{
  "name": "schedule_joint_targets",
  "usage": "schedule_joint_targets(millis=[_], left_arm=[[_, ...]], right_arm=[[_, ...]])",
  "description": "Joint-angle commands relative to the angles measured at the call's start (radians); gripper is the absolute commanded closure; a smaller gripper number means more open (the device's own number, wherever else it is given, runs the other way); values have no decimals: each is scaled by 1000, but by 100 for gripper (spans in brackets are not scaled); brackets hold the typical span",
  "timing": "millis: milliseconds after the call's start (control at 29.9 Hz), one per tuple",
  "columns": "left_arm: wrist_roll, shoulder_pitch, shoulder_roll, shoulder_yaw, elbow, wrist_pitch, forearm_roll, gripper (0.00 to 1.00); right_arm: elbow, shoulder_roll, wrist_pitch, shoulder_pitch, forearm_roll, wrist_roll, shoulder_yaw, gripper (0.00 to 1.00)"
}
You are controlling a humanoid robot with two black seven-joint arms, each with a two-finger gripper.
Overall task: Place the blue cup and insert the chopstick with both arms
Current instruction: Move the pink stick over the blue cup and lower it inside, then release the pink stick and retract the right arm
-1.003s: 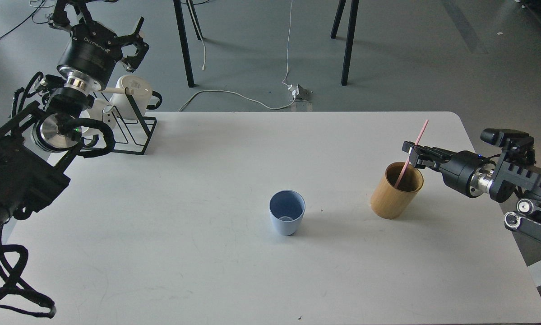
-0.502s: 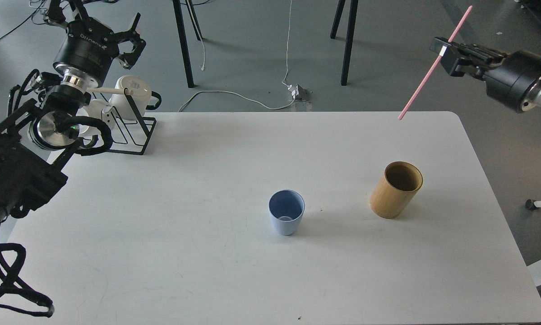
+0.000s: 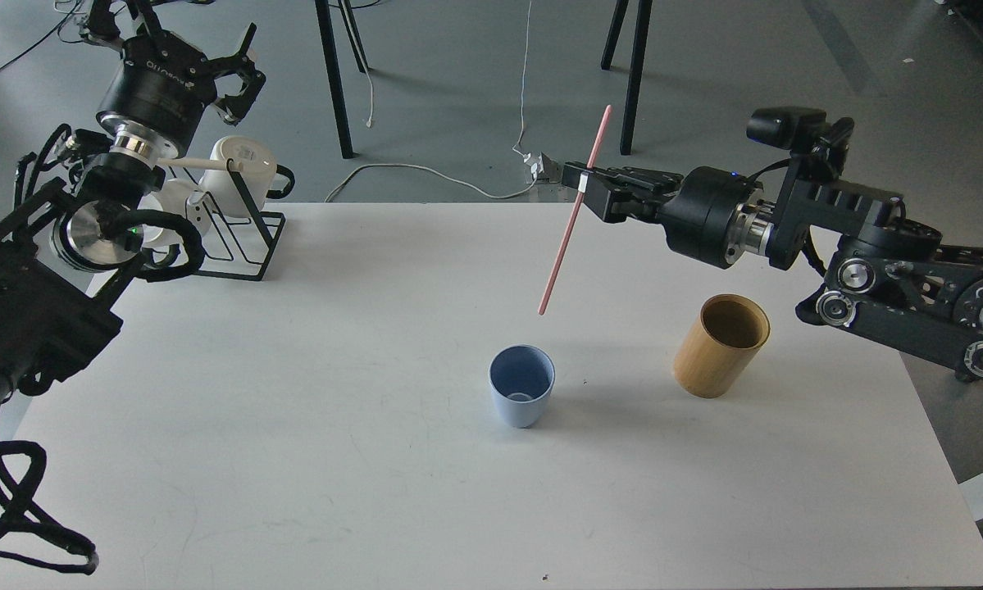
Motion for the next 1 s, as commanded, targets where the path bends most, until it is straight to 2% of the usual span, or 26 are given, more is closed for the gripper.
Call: schedule_joint_targets(millis=[0,301,836,903,970], left_arm=[[0,0,-3,2,0,0,0,1],[0,2,0,3,0,0,0,1],[0,3,1,5,0,0,0,1],[0,3,1,5,0,0,0,1],[0,2,1,5,0,0,1,1]], right_arm=[[-52,56,-2,6,-2,1,-26,100],[-87,138,-2,-24,-43,1,-83,100],[-159,197,-2,-92,-43,6,-87,96],[-159,197,-1,-94,-43,6,-87,92],[-159,197,-1,-95,-43,3,-87,84]])
